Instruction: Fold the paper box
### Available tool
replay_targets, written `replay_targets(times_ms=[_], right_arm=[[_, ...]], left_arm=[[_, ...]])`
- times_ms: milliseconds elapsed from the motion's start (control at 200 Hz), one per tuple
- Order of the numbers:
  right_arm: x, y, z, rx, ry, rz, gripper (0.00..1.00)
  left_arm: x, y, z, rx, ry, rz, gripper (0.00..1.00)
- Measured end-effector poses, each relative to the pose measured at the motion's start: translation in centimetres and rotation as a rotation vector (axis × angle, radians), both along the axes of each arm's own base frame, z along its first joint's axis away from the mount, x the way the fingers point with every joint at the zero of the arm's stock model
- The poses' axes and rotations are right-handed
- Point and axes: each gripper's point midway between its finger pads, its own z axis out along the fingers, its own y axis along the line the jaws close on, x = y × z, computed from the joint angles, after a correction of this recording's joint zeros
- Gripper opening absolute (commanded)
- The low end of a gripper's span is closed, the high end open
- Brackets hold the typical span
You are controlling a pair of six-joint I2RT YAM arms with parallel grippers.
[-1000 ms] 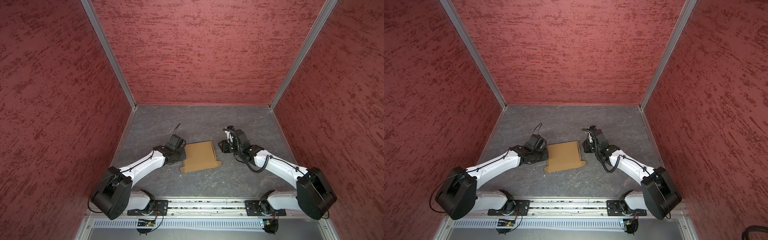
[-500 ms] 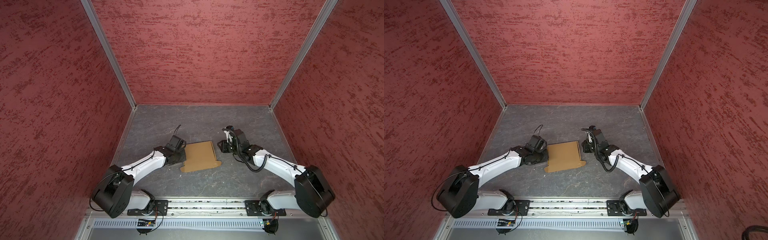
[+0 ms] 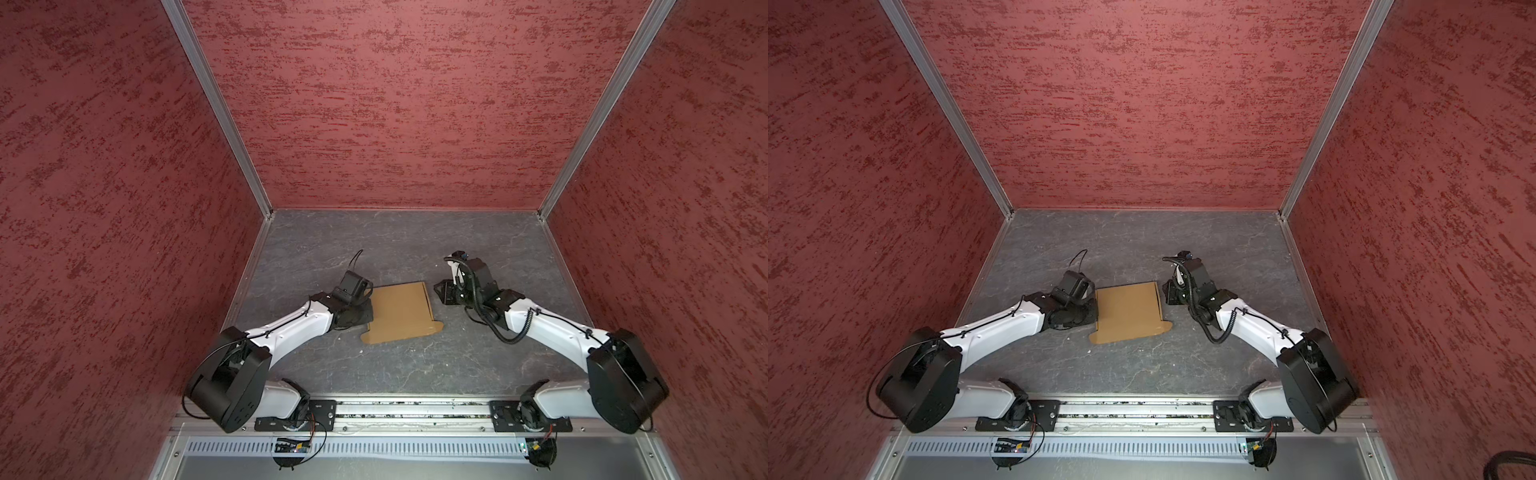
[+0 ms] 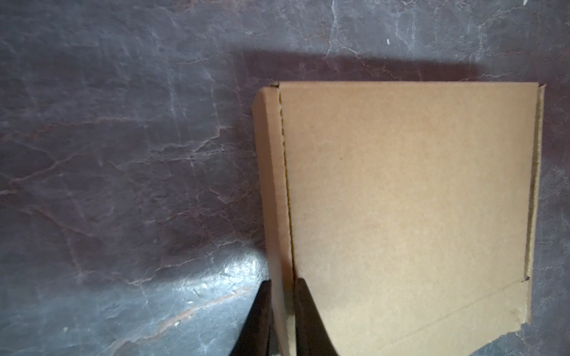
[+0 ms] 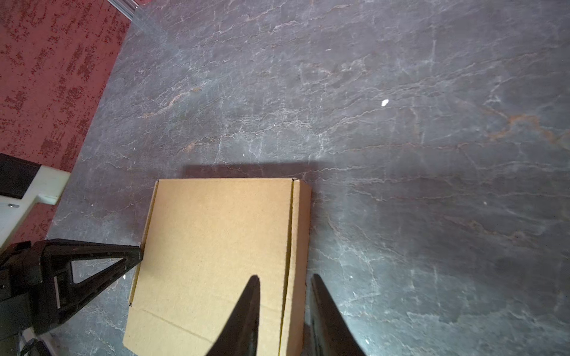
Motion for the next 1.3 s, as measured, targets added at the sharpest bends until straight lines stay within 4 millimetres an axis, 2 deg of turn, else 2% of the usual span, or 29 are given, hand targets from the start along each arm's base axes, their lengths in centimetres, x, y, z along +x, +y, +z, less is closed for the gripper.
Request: replay_targets(times_ms=[346, 701, 982, 1302], right_arm=[[0.0, 0.0, 0.0, 0.001, 0.001, -0.001, 0.30], [0.5, -0.9, -0.1, 0.031, 0.026, -0.013, 0.46], [0.4, -1.2, -2.5, 0.036, 0.111, 0.019, 0.55], [0.2, -0.4, -4.7, 0.069, 0.203, 0.071, 0.63]], left_arm=[[0.5, -0.3, -0.1, -0.036, -0.030, -0.011, 0.14], [0.6, -0.1, 0.0, -0.052, -0.040, -0.036, 0.13], [0.6, -0.1, -0.1, -0.067, -0.052, -0.050, 0.12], [0.5, 0.2, -0.1, -0.076, -0.063, -0.049, 0.12]])
